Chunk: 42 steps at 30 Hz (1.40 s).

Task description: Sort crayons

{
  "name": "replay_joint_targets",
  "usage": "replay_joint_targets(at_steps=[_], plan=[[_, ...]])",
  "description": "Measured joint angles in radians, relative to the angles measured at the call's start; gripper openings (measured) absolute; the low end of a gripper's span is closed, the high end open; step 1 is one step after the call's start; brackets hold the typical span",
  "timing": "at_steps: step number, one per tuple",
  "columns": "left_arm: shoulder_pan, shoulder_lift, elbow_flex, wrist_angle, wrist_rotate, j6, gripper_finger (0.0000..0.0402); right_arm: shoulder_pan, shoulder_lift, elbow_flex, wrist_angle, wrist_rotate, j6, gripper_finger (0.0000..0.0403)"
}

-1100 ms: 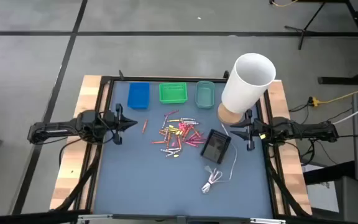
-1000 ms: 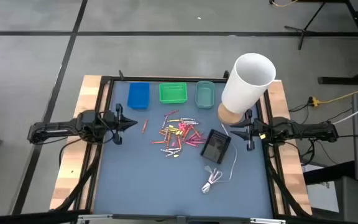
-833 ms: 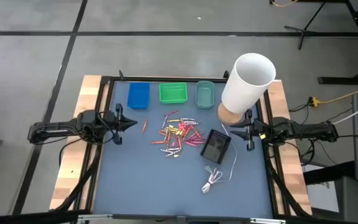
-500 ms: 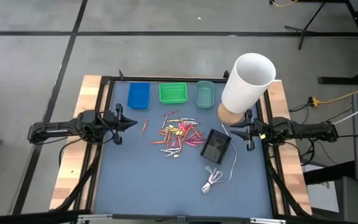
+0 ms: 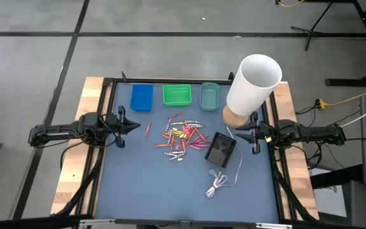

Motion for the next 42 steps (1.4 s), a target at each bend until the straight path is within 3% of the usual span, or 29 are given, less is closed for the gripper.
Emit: replay_joint_targets(at_steps=[34, 42], plan=[[0.000, 0.000, 0.000, 0.002, 0.000, -0.008, 0.0000, 0.000, 0.000, -0.001, 0.004, -0.024, 0.000, 0.0111], [0.000, 0.000, 0.000, 0.011, -0.042, -0.001, 0.0000, 0.000, 0.000, -0.002, 0.011, -0.061, 0.137, 0.0111]])
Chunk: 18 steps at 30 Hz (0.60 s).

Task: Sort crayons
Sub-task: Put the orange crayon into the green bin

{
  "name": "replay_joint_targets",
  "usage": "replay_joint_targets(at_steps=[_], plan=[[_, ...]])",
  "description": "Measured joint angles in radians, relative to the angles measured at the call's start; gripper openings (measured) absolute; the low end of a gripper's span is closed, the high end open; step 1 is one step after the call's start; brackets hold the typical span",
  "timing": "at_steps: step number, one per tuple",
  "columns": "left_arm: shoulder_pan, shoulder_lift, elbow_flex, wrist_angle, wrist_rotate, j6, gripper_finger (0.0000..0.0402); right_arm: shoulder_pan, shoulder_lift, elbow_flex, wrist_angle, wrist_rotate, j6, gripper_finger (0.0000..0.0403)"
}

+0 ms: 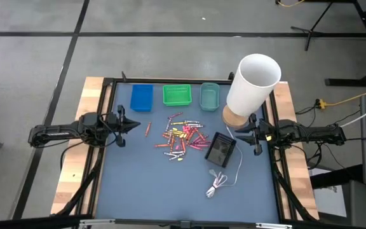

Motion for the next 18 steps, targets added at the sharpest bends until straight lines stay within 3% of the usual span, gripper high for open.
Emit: replay_joint_targets(at_steps=[6, 10, 18], plan=[[0.000, 0.000, 0.000, 0.000, -0.002, 0.000, 0.0000, 0.000, 0.010, 0.000, 0.298, 0.036, 0.049, 0.0111], [0.000, 0.000, 0.000, -0.002, -0.002, 0.000, 0.0000, 0.000, 0.088, 0.001, 0.461, 0.036, 0.053, 0.0111], [0.000, 0.000, 0.000, -0.002, -0.002, 0.001, 0.0000, 0.000, 0.386, 0.124, 0.488, 0.058, 0.048, 0.0111]])
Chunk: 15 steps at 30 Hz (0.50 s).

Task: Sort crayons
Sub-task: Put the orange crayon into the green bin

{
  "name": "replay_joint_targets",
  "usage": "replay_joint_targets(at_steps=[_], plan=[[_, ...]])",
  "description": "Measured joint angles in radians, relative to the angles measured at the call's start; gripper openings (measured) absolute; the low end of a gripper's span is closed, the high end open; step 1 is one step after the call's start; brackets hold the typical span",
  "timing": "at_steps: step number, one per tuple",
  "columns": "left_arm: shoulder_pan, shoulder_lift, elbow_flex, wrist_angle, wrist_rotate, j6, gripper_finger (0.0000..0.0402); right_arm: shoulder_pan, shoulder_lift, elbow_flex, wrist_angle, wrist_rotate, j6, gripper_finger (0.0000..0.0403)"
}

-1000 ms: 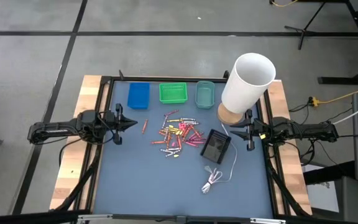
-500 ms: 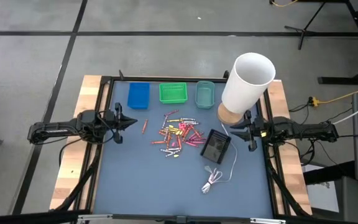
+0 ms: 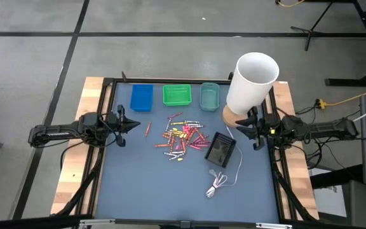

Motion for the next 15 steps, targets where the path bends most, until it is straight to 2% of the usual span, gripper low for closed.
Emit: replay_joint_targets(at_steps=[8, 11, 15], plan=[[0.000, 0.000, 0.000, -0.001, 0.000, 0.000, 0.0000, 0.000, 0.360, 0.253, -0.036, -0.130, -0.005, 0.0111], [0.000, 0.000, 0.000, -0.002, 0.000, 0.000, 0.0000, 0.000, 0.472, 0.353, -0.098, -0.135, -0.005, 0.0114], [0.000, 0.000, 0.000, -0.002, 0.000, 0.000, 0.0000, 0.000, 0.616, 0.484, -0.217, -0.116, -0.006, 0.0142]])
